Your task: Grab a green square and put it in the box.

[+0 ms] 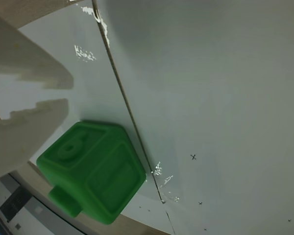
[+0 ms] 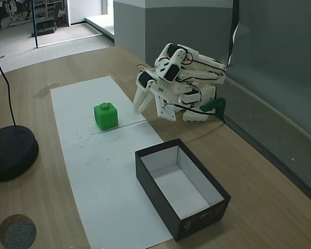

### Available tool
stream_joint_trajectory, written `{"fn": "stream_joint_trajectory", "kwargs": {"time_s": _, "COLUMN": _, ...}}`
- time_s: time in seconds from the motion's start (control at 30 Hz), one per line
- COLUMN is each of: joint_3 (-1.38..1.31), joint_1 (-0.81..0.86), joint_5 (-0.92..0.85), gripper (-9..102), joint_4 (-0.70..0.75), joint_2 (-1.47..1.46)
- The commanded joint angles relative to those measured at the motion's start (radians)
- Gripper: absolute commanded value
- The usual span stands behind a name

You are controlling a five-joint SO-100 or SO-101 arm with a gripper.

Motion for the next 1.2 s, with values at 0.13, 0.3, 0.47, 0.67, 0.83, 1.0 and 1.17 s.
{"fn": "stream_joint_trajectory", "kwargs": {"time_s": 0.13, "joint_3": -0.026, "joint_1": 0.006, "joint_5": 0.081, "gripper": 0, "joint_4": 0.008, "joint_2": 0.021}}
{"fn": "stream_joint_trajectory", "kwargs": {"time_s": 0.3, "joint_3": -0.026, "joint_1": 0.006, "joint_5": 0.081, "gripper": 0, "joint_4": 0.008, "joint_2": 0.021}}
{"fn": "stream_joint_trajectory", "kwargs": {"time_s": 0.47, "joint_3": -0.026, "joint_1": 0.006, "joint_5": 0.081, "gripper": 0, "joint_4": 0.008, "joint_2": 0.021}}
{"fn": "stream_joint_trajectory", "kwargs": {"time_s": 0.67, "joint_3": -0.026, "joint_1": 0.005, "joint_5": 0.081, "gripper": 0, "joint_4": 0.008, "joint_2": 0.021}}
{"fn": "stream_joint_trajectory", "kwargs": {"time_s": 0.83, "joint_3": -0.025, "joint_1": -0.02, "joint_5": 0.081, "gripper": 0, "joint_4": -0.003, "joint_2": 0.021}}
{"fn": "stream_joint_trajectory", "kwargs": {"time_s": 1.0, "joint_3": -0.025, "joint_1": -0.064, "joint_5": 0.081, "gripper": 0, "joint_4": -0.003, "joint_2": 0.021}}
{"fn": "stream_joint_trajectory", "kwargs": {"time_s": 1.17, "joint_3": -0.025, "joint_1": -0.055, "joint_5": 0.081, "gripper": 0, "joint_4": -0.044, "joint_2": 0.023}}
